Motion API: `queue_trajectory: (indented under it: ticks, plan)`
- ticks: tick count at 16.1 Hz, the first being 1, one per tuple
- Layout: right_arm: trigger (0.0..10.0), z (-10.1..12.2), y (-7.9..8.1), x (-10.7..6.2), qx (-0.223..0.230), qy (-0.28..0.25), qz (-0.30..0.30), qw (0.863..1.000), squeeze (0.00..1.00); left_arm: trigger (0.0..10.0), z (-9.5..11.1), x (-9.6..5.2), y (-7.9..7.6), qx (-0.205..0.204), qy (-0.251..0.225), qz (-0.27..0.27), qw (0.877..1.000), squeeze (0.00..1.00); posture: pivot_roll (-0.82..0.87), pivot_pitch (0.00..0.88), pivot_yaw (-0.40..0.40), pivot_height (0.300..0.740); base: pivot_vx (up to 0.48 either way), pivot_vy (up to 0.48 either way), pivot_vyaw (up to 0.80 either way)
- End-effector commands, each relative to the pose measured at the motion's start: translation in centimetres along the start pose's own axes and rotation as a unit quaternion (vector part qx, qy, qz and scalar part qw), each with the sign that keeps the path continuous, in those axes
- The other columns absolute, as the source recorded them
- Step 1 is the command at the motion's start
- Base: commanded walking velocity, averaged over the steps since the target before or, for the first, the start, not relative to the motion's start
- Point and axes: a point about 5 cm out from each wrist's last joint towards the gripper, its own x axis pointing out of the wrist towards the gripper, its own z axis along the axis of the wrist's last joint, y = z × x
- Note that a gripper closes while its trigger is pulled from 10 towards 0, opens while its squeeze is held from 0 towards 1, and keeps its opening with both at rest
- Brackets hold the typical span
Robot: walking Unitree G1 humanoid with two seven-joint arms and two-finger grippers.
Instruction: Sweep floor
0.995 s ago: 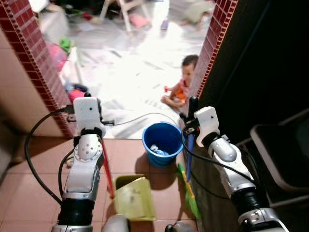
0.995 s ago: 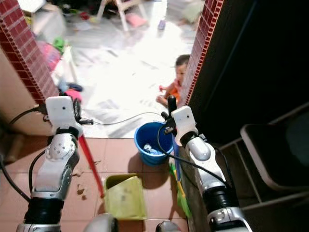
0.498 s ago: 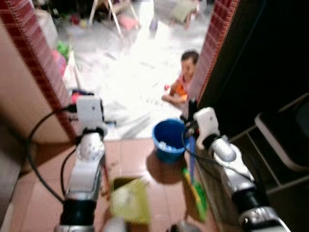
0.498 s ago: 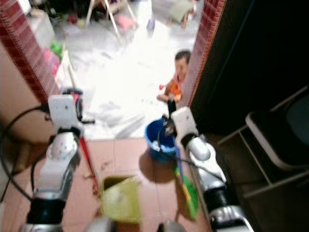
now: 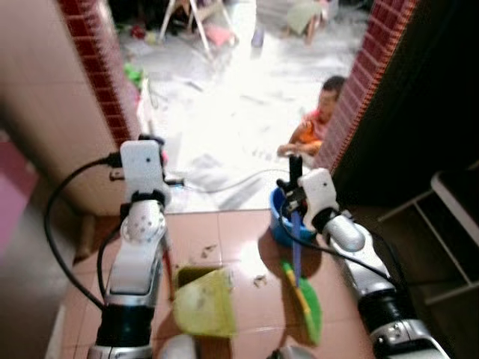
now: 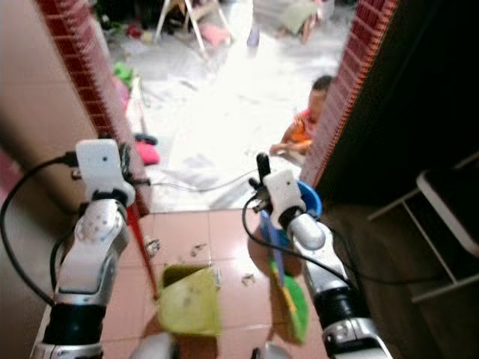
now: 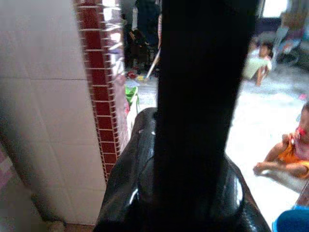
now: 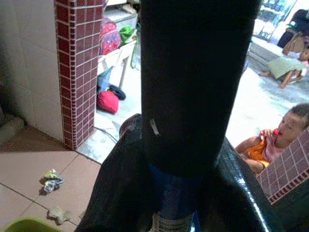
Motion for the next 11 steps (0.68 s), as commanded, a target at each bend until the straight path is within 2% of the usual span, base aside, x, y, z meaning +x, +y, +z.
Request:
queue_trajectory:
  ticks: [1,2,7,9,10,11]
  plan:
    - [10.0,1.7,0.3,0.7,-0.007,-0.038,0.007,0.999,0.00,10.0,1.4,0.2,0.9,0.000,-0.033,0.013,0.999,0.00,0.04,0.000,-0.040,0.740,0.000,0.480,0.00]
    - [10.0,1.8,0.3,0.7,-0.006,-0.044,0.006,0.999,0.00,10.0,1.5,0.2,1.3,0.002,-0.040,0.018,0.999,0.00,0.04,0.000,-0.040,0.740,0.000,0.480,0.00]
    - [10.0,2.4,0.4,0.9,-0.017,-0.057,0.007,0.998,0.00,10.0,3.5,1.2,3.0,0.038,-0.082,0.057,0.994,0.00,0.05,0.000,-0.036,0.740,0.000,0.000,0.00]
    - [10.0,2.8,0.7,1.0,-0.018,-0.065,0.010,0.998,0.00,10.0,2.9,1.5,3.3,0.043,-0.076,0.063,0.994,0.00,0.05,0.001,-0.043,0.740,0.000,0.000,0.00]
    - [10.0,3.1,0.9,1.2,-0.021,-0.070,0.012,0.997,0.00,10.0,1.9,1.7,3.5,0.059,-0.073,0.065,0.993,0.00,0.05,0.002,-0.049,0.740,0.000,0.000,0.00]
    - [10.0,3.1,1.0,1.3,-0.023,-0.069,0.015,0.997,0.00,10.0,1.0,1.9,3.6,0.055,-0.064,0.067,0.994,0.00,0.04,0.005,-0.053,0.740,0.000,0.000,0.00]
